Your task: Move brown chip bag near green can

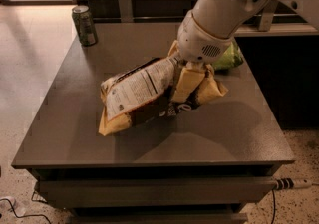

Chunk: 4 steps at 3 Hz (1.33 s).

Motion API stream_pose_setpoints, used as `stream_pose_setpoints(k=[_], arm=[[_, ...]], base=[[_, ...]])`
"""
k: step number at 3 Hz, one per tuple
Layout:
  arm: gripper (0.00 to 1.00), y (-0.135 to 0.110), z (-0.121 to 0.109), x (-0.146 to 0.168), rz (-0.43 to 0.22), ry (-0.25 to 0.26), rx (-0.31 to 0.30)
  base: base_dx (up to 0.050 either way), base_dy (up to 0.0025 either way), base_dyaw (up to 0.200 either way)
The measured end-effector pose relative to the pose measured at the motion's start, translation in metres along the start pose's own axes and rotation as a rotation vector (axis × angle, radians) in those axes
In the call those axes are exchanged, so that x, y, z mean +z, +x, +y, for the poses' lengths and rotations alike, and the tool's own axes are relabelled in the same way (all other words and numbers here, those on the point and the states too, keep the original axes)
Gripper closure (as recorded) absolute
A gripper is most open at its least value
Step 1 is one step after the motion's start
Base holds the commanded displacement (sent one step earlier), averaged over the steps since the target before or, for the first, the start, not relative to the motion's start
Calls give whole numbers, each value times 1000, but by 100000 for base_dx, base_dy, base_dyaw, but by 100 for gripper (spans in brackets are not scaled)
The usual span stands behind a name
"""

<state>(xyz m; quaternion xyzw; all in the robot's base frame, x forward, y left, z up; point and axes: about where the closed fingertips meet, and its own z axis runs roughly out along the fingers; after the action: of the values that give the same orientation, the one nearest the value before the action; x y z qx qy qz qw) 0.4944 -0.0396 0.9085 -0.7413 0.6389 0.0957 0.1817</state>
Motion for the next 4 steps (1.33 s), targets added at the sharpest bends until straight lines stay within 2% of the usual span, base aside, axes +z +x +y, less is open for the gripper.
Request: stream_pose_setpoints(k=[1,2,3,4], arm=[[100,-12,-35,-26,12,93,-80],[100,-8,-82,-57,39,214,-84],[100,8,-129,-85,72,344,-27],[100,23,-163,-98,82,427,27]], base=[[0,0,0],[0,0,0],[0,0,0],[0,0,0]])
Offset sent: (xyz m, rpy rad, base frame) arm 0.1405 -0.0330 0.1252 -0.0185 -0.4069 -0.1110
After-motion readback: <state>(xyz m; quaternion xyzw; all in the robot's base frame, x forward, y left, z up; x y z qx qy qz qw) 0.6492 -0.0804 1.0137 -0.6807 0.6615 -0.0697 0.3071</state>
